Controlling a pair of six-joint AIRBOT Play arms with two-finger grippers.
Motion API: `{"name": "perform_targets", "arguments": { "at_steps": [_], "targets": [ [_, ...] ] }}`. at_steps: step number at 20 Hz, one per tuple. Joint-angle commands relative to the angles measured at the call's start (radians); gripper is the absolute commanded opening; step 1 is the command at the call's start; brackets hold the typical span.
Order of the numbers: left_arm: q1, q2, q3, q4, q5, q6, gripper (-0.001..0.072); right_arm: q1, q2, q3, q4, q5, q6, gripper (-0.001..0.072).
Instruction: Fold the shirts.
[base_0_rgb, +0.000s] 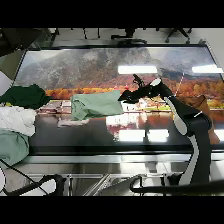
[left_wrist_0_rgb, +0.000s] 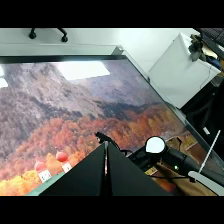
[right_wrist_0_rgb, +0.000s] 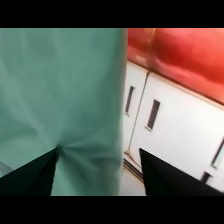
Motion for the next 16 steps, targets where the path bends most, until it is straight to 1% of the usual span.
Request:
{"name": "perform_targets", "arguments": {
  "at_steps": [1,5,12,13,14,15,16],
  "targets": [
    [0.001,0.0,0.0,0.0,-0.013,0.0,0.0012,-0.019,0.008,0.006,0.037,0.035,-0.013,0.0676],
    [0.001,0.0,0.0,0.0,-0.012,0.0,0.0012,-0.012,0.006,0.006,0.036,0.055,-0.013,0.0689],
    [0.001,0.0,0.0,0.002,-0.016,0.001,0.0012,0.089,-0.05,0.006,0.038,-0.013,-0.012,0.0683],
    [0.001,0.0,0.0,0.002,-0.016,0.001,0.0012,0.099,-0.052,0.007,0.049,-0.017,-0.013,0.0612],
    [0.001,0.0,0.0,0.002,-0.016,0.001,0.0012,0.103,-0.051,0.013,0.066,-0.012,-0.015,0.0345],
    [0.001,0.0,0.0,0.002,-0.016,0.001,0.0012,0.102,-0.046,0.033,0.086,0.014,-0.029,0.0122],
    [0.001,0.0,0.0,0.002,-0.016,0.002,0.0012,0.099,-0.031,0.068,0.097,0.049,-0.034,0.0062]
  ]
}}
